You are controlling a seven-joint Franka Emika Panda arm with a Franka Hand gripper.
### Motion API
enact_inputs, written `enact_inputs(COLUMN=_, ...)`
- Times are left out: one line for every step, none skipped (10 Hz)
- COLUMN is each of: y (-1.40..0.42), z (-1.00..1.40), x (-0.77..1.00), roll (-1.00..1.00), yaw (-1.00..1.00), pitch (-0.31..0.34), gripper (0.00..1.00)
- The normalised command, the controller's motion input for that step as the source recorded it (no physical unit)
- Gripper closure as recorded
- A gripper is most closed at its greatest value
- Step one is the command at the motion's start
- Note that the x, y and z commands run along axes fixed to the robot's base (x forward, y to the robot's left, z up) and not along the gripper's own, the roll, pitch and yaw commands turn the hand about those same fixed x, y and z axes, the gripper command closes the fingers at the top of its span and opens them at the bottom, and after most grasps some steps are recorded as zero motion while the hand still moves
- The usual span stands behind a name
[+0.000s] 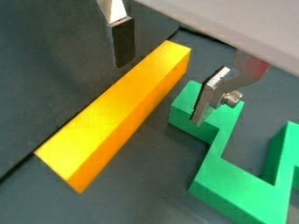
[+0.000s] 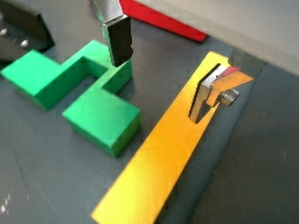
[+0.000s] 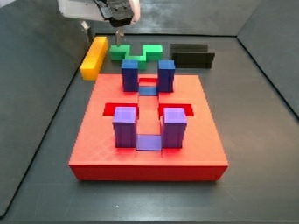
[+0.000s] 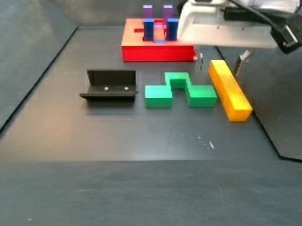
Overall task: Pick up the yellow object. Move up. Move to above the board. Insert the yellow object.
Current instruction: Pick up the yellow object.
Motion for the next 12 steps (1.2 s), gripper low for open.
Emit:
enact_inputs(y=0.16, z=-0.25, x=0.03, roll=-0.20, yaw=0.43, pitch=-0.013, gripper=0.00)
enact_inputs(y=0.14, z=-0.28, x=0.14, roll=-0.18, yaw=0.43, pitch=0.000, gripper=0.00)
enact_inputs(y=0.00, z=-0.34, x=-0.01, roll=-0.01, yaw=0.30, pitch=0.000, gripper=0.00)
enact_inputs(y=-0.13, z=-0.24, x=-0.03, roll=0.07, yaw=0.23, pitch=0.000, gripper=0.00)
enact_inputs(y=-0.21, z=-0.06, x=-0.05, roll=0.13, yaw=0.15, pitch=0.000, gripper=0.00)
enact_inputs(y=-0.20, z=0.00, x=-0.14, roll=0.10, yaw=0.11, pitch=0.000, gripper=0.00)
enact_inputs(y=-0.09, z=0.01, x=-0.29, roll=0.06, yaw=0.03, pitch=-0.021, gripper=0.00)
enact_inputs(y=0.00, z=0.01, x=-0.45, roll=0.01, yaw=0.00, pitch=-0.039, gripper=0.00)
enact_inputs(y=0.05, z=0.08, x=-0.49, roll=0.00, yaw=0.00, pitch=-0.020, gripper=0.00)
enact_inputs(y=0.02, z=0.06, x=-0.43, roll=0.00, yaw=0.00, pitch=-0.017, gripper=0.00)
enact_inputs(y=0.00, z=0.00, x=-0.13, roll=0.00, yaw=0.00, pitch=-0.036, gripper=0.00)
enact_inputs(y=0.00, z=-0.11, x=0.00, roll=0.00, yaw=0.06, pitch=0.000, gripper=0.00)
